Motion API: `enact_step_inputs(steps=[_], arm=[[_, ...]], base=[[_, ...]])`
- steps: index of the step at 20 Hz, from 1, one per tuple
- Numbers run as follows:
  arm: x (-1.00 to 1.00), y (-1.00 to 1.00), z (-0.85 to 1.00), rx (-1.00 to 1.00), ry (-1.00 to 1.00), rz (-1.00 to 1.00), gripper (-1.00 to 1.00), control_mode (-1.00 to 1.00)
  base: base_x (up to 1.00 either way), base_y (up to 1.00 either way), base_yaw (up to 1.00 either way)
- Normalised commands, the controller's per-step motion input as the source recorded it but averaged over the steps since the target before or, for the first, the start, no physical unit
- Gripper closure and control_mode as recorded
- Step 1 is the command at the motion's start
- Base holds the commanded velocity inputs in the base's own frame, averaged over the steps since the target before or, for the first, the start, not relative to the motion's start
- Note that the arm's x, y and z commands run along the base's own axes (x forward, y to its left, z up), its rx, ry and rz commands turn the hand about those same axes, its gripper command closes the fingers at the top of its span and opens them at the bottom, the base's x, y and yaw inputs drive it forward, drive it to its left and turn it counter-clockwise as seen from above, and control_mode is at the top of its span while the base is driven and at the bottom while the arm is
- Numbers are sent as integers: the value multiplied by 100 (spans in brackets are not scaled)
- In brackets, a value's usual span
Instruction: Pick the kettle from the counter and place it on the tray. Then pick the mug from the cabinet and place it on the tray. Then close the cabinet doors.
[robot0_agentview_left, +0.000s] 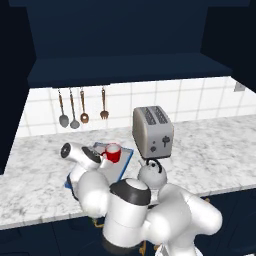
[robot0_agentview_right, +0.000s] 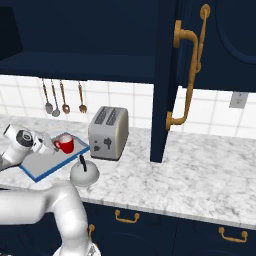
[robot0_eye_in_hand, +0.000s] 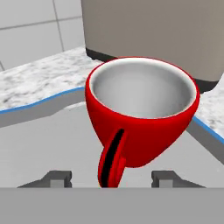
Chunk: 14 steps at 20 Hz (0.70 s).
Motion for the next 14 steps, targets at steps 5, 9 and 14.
enact_step_inputs(steps=[5,9,14], arm=[[-30,0,10,1,0,0,-100,-100],[-54,-10,27,0,-2,-3,-100,-100],[-85,-43,38,0,-1,-9,-100,-100]], base=[[0,0,0],[0,0,0],[0,0,0]])
